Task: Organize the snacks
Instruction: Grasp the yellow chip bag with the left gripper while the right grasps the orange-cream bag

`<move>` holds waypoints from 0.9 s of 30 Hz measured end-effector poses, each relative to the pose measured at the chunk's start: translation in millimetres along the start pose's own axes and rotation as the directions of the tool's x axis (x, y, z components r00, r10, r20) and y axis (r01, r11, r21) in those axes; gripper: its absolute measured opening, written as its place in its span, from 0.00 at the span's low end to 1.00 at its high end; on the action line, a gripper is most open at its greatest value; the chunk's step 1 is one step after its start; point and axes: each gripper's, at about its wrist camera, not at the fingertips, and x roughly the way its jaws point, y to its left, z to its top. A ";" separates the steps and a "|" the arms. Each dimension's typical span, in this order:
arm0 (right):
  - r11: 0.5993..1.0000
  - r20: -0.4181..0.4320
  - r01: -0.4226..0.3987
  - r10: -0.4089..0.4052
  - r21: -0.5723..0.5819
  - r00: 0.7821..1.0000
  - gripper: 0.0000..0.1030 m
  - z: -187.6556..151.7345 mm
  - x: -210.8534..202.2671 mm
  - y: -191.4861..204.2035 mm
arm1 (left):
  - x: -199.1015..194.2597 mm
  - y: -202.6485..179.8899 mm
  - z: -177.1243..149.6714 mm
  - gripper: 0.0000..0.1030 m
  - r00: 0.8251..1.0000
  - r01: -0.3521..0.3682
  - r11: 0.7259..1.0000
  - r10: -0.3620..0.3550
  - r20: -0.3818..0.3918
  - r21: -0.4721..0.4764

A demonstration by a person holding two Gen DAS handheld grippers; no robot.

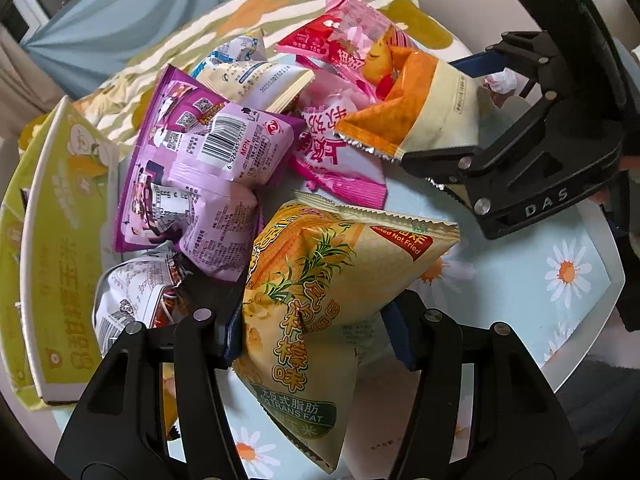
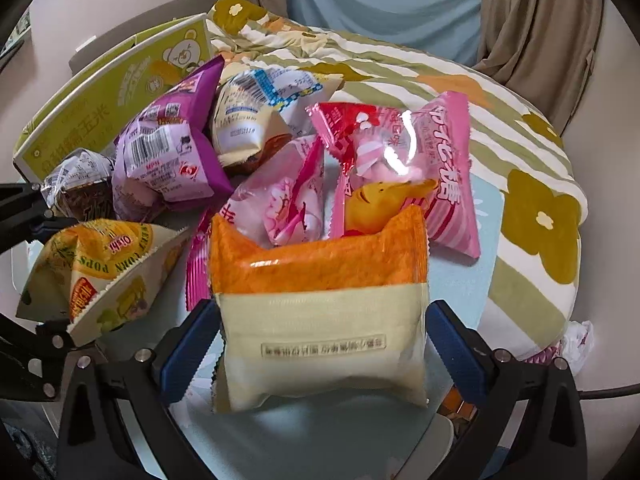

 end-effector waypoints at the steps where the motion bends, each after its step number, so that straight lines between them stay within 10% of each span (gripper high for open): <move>1: 1.000 0.005 0.001 -0.001 -0.006 1.000 1.00 -0.6 0.6 0.5 | -0.6 1.1 -0.3 0.55 1.000 -0.001 1.000 0.001 0.001 -0.002; 10: 1.000 0.014 -0.024 0.024 0.018 1.000 0.71 -5.8 -3.7 -0.4 | -10.2 2.9 -3.3 0.55 1.000 0.008 1.000 -0.008 0.024 -0.003; 27: 0.995 0.125 0.005 -0.017 0.095 0.992 0.70 14.2 -96.8 11.7 | -103.9 22.7 8.4 0.55 0.979 0.045 0.998 -0.037 0.202 -0.032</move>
